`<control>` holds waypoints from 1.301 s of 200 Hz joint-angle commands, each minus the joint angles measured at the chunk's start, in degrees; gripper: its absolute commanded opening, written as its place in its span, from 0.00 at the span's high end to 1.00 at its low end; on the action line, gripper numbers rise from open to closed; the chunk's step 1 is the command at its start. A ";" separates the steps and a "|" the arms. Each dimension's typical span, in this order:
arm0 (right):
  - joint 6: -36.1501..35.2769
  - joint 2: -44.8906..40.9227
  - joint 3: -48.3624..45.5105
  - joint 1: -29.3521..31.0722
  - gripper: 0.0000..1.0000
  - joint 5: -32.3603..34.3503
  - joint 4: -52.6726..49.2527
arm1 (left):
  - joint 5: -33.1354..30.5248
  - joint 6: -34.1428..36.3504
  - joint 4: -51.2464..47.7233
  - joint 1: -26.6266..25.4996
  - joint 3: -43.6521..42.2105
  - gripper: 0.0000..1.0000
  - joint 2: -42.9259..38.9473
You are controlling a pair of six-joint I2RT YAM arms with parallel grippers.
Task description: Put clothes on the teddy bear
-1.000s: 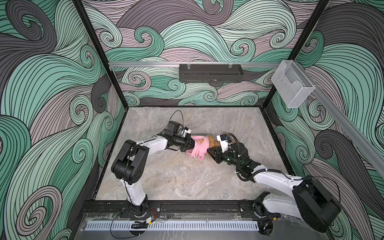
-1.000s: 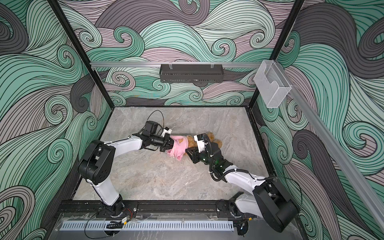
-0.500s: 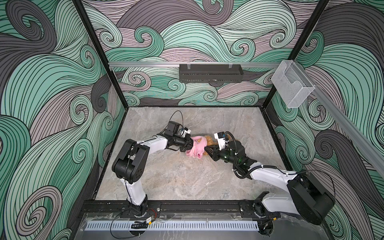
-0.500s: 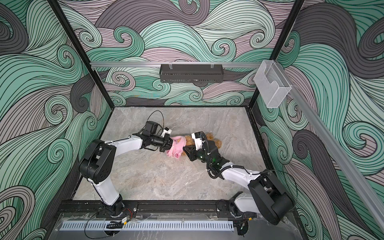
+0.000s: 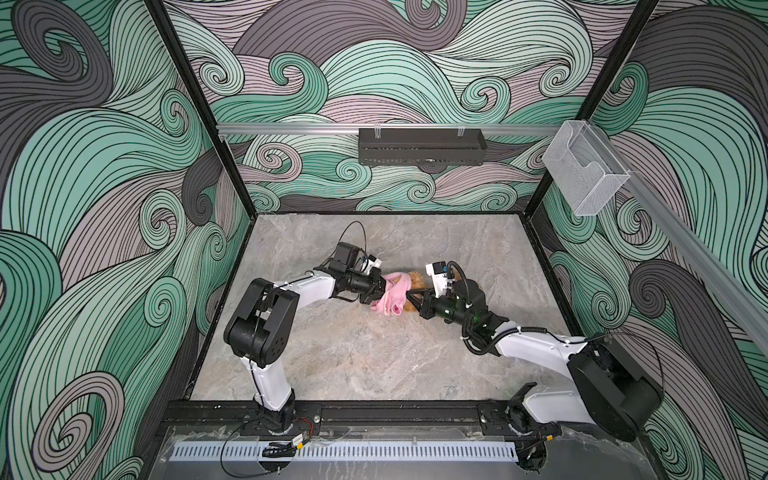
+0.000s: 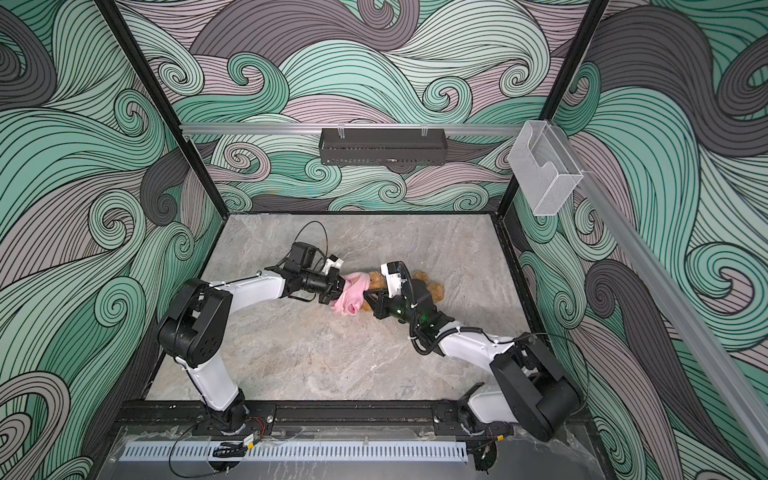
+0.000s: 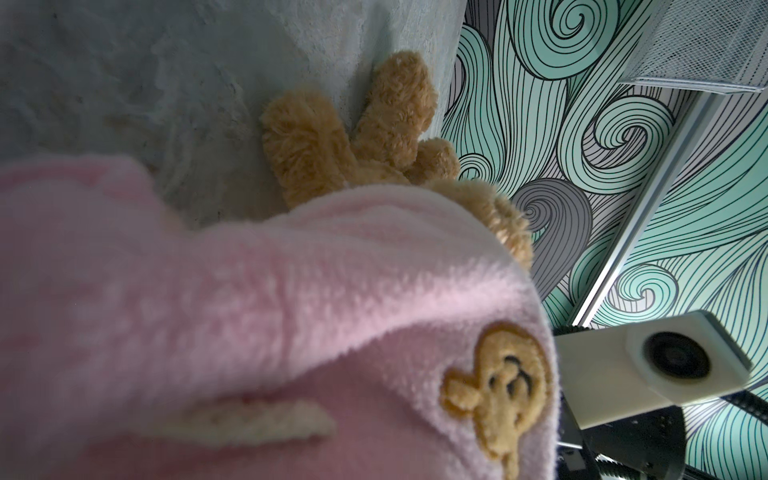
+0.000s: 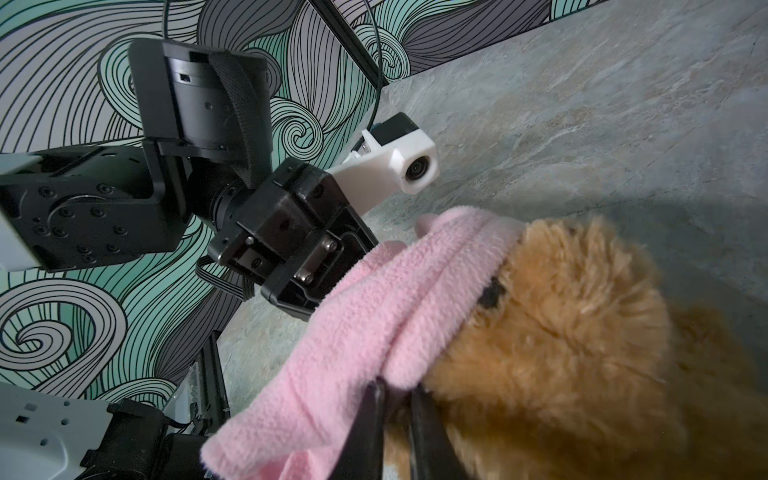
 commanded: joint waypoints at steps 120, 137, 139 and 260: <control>2.95 -13.51 1.39 -0.31 1.00 25.38 -39.73 | -0.83 1.27 -0.26 2.57 0.30 1.00 -2.00; 1.71 -13.27 1.59 -1.61 1.00 24.99 -40.75 | -0.79 1.73 -0.69 2.76 0.28 1.00 -2.17; 1.45 -13.20 1.67 -1.89 1.00 24.83 -40.86 | -0.74 1.73 -0.74 2.76 0.26 1.00 -2.19; -5.40 -7.49 4.49 -5.64 1.00 15.74 -34.91 | -0.65 21.76 -16.54 1.39 8.35 1.00 -0.71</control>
